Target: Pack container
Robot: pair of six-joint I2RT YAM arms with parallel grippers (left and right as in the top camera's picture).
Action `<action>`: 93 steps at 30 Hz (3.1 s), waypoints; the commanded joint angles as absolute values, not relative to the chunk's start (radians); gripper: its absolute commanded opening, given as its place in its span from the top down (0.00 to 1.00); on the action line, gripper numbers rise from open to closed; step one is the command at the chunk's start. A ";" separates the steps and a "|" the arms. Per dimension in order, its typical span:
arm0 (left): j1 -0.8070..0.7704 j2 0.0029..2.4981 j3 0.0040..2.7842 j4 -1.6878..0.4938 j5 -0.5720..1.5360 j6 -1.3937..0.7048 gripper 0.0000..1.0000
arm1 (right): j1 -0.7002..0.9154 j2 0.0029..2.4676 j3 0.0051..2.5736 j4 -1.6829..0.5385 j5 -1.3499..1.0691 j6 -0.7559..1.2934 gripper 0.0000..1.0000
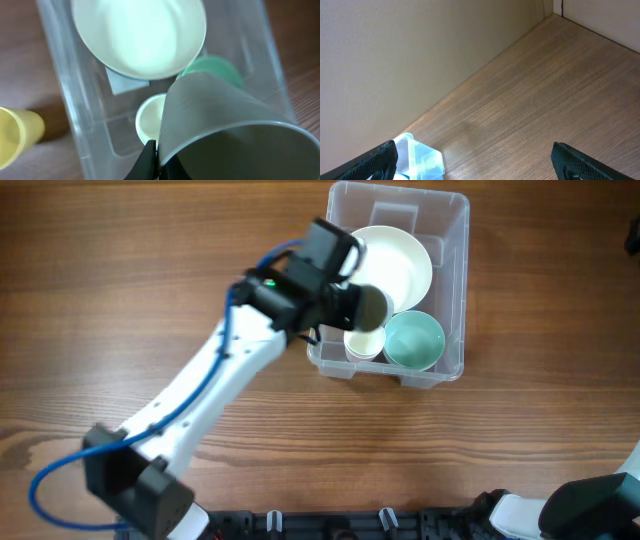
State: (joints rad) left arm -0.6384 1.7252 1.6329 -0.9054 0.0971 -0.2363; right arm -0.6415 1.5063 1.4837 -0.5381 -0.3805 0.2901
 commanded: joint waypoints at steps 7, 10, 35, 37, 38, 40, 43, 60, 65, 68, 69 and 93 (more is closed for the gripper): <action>-0.652 1.809 1.660 -0.958 0.032 -0.243 0.00 | -0.641 1.515 1.490 -0.533 -0.373 0.292 0.00; -0.626 1.728 1.709 -1.021 -0.032 -0.243 0.00 | -0.641 1.515 1.490 -0.533 -0.373 0.292 0.00; -0.124 2.053 1.535 -0.983 0.138 -0.268 0.67 | -0.641 1.515 1.490 -0.534 -0.374 0.292 0.00; -0.124 2.043 1.542 -0.990 0.138 -0.268 0.96 | -0.641 1.515 1.490 -0.535 -0.373 0.292 0.00; -0.123 2.027 1.557 -1.006 0.137 -0.268 0.96 | -0.641 1.515 1.490 -0.535 -0.373 0.291 0.00; -0.122 1.971 1.602 -1.057 0.137 -0.268 0.96 | -0.641 1.515 1.490 -0.536 -0.373 0.292 0.00; -0.141 1.853 1.687 -1.129 0.138 -0.268 0.96 | -0.641 1.515 1.490 -0.537 -0.373 0.291 0.00; -0.628 1.868 1.703 -1.031 0.063 -0.216 0.91 | -0.641 1.515 1.490 -0.537 -0.373 0.292 0.00; -0.618 1.855 1.712 -1.032 0.048 -0.216 0.00 | -0.641 1.515 1.490 -0.537 -0.373 0.291 0.00; -0.558 1.771 1.728 -1.028 -0.091 -0.217 0.00 | -0.641 1.515 1.490 -0.537 -0.373 0.292 0.00; -0.535 1.747 1.728 -1.028 -0.100 -0.217 0.00 | -0.641 1.515 1.490 -0.537 -0.373 0.291 0.00; -0.247 1.265 1.726 -1.093 -0.132 -0.292 0.00 | -0.641 1.515 1.490 -0.537 -0.373 0.292 0.00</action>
State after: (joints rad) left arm -0.2882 1.3457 1.7184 -1.1267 -0.1162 -0.3225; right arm -0.6415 1.5063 1.4837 -0.5392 -0.3805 0.2901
